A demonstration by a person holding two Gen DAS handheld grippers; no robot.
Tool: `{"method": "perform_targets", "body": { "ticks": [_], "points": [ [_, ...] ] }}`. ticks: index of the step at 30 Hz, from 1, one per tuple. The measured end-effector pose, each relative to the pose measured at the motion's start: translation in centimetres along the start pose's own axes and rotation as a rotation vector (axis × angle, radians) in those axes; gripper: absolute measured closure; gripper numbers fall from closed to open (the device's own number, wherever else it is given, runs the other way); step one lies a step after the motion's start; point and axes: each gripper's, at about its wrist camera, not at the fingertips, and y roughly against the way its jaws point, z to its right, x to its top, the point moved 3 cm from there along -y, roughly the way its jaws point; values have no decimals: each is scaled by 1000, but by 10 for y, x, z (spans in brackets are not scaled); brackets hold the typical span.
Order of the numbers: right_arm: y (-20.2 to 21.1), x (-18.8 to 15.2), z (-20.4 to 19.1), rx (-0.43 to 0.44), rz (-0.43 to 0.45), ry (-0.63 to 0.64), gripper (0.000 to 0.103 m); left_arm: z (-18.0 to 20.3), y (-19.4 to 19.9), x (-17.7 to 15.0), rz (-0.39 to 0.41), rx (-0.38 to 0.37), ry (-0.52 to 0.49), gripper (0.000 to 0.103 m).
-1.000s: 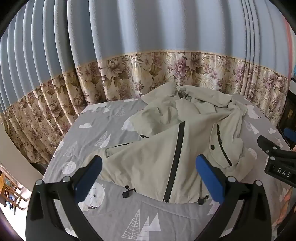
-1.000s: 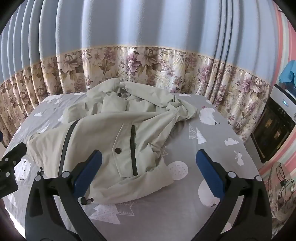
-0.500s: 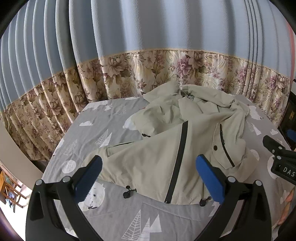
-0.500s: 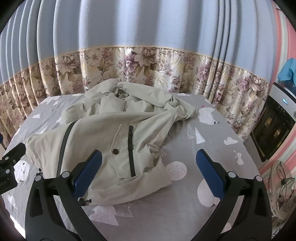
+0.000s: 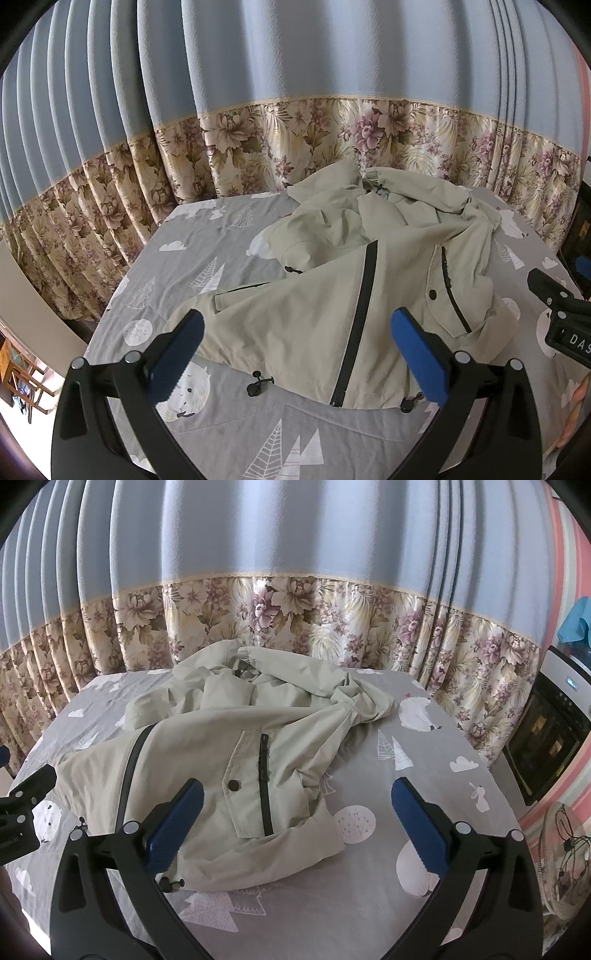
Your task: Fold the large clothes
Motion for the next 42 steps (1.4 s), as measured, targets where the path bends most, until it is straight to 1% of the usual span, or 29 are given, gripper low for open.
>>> {"method": "perform_targets", "body": {
  "ticks": [13,19,42],
  "points": [
    [-1,2,1,6,8,2,3,0,0,1,-3,1,-1,1],
    [-1,7,-5,2,13,8,3,1,0,0,-3,1,-1,1],
    [-5,3,-1,6,14,7,3,0,-1,0,-7,3,-1,1]
  ]
}}
